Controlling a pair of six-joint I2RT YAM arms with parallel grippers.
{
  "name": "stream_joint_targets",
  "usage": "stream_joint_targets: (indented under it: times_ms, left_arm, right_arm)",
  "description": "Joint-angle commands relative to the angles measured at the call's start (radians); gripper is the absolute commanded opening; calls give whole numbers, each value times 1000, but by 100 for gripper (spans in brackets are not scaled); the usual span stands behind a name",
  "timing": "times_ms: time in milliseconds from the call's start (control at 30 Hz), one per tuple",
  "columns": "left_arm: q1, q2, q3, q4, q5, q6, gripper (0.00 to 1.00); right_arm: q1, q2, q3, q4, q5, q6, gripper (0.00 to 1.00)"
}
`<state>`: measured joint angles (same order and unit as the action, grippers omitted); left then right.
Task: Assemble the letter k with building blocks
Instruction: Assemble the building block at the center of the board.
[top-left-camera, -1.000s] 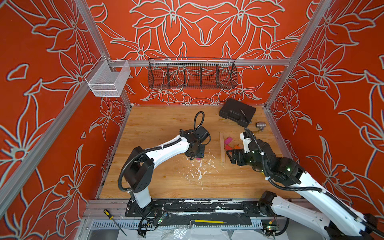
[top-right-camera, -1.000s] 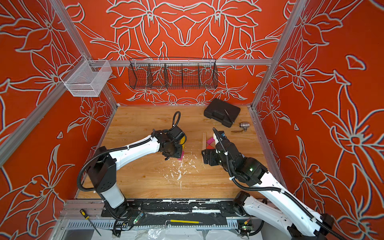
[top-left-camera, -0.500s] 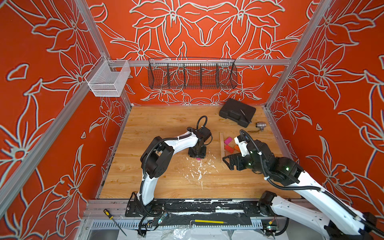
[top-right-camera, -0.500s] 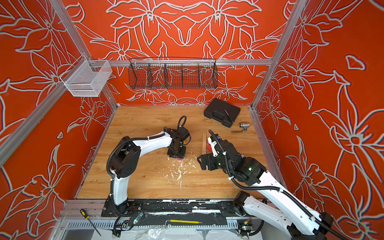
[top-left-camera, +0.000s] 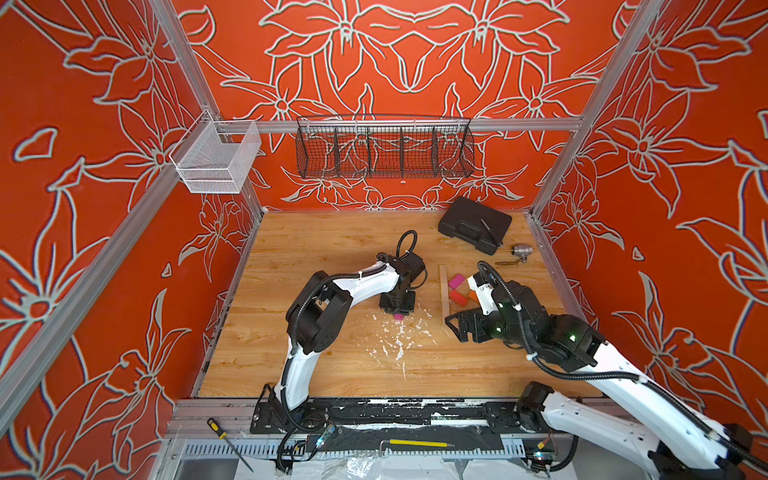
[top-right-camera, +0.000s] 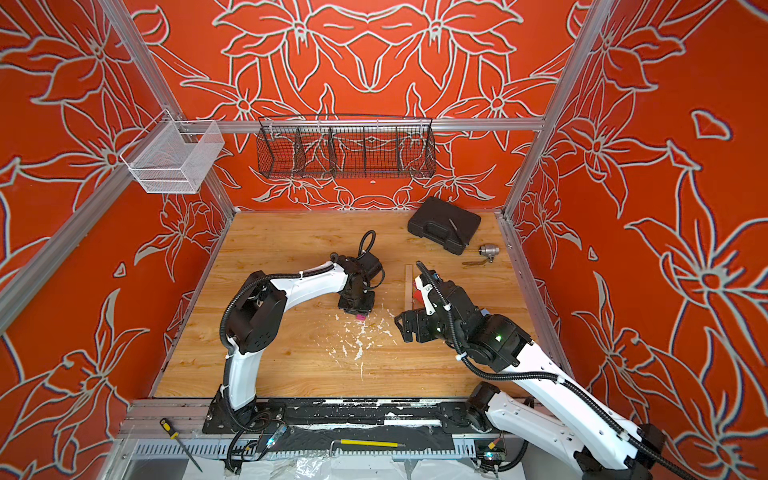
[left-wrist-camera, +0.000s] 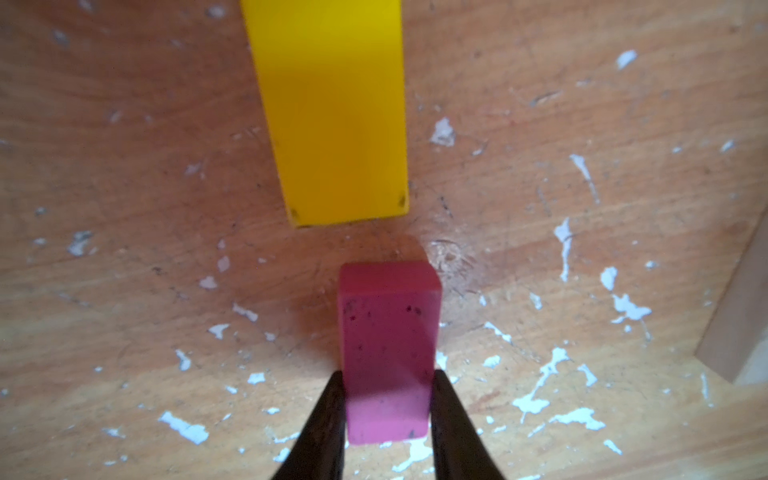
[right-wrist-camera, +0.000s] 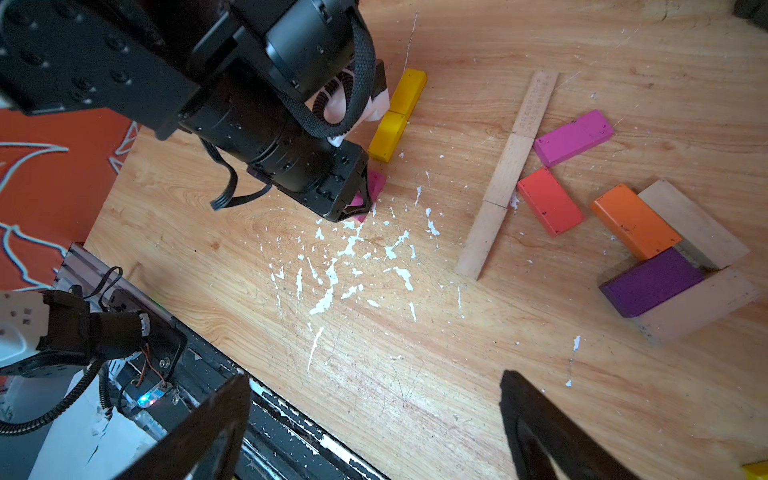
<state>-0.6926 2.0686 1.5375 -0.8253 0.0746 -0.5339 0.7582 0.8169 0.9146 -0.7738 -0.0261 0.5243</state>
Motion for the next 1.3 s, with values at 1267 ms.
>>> stream_joint_targets:
  times_ms: [1267]
  left_arm:
    - [31, 61, 49, -37, -30, -46, 29]
  right_arm:
    - [-2, 14, 0, -16, 9, 23, 94]
